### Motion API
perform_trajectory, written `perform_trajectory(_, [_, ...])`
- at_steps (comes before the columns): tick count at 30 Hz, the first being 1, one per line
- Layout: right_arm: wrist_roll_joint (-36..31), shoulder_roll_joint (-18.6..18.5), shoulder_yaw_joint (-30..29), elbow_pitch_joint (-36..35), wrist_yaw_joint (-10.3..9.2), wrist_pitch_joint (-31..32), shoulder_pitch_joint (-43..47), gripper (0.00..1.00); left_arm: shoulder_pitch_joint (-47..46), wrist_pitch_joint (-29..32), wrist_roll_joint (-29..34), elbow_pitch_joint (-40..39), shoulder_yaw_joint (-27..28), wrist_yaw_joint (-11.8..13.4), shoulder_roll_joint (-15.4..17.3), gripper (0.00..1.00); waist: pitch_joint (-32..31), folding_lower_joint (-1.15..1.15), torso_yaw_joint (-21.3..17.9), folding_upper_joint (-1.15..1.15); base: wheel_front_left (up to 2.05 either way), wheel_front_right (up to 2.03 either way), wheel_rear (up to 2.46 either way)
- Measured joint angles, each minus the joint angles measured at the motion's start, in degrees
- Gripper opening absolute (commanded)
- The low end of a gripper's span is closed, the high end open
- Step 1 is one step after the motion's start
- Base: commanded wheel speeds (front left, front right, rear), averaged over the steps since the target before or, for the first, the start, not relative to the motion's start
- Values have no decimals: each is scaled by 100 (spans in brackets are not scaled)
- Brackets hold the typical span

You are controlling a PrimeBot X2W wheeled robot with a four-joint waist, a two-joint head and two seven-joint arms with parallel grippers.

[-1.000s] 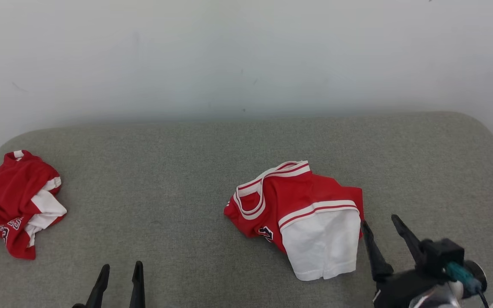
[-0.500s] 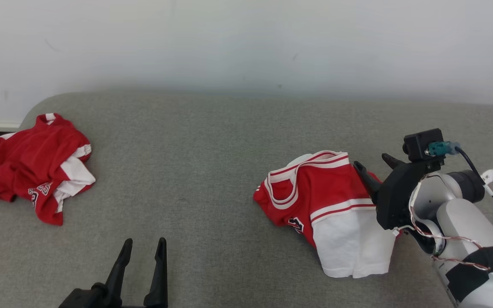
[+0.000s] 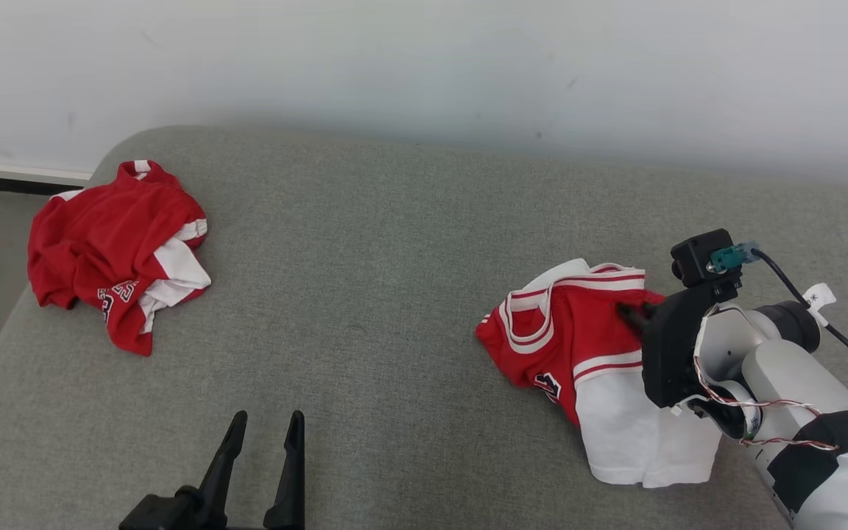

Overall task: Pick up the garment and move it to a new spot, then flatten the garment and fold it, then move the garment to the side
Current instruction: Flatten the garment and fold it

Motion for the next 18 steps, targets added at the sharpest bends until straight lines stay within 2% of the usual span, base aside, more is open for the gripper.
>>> perform_trajectory(10, [421, -57, 621, -211, 0, -452, -250, 0, 85, 0, -10, 38, 4, 15, -4, 100, -204, 0, -97, 0, 0, 0, 0])
perform_trajectory(18, [524, 107, 1268, -937, 0, -905, -1301, 0, 202, 1, 15, 12, 119, 47, -4, 100, -391, -1, -261, 0, 0, 0, 0])
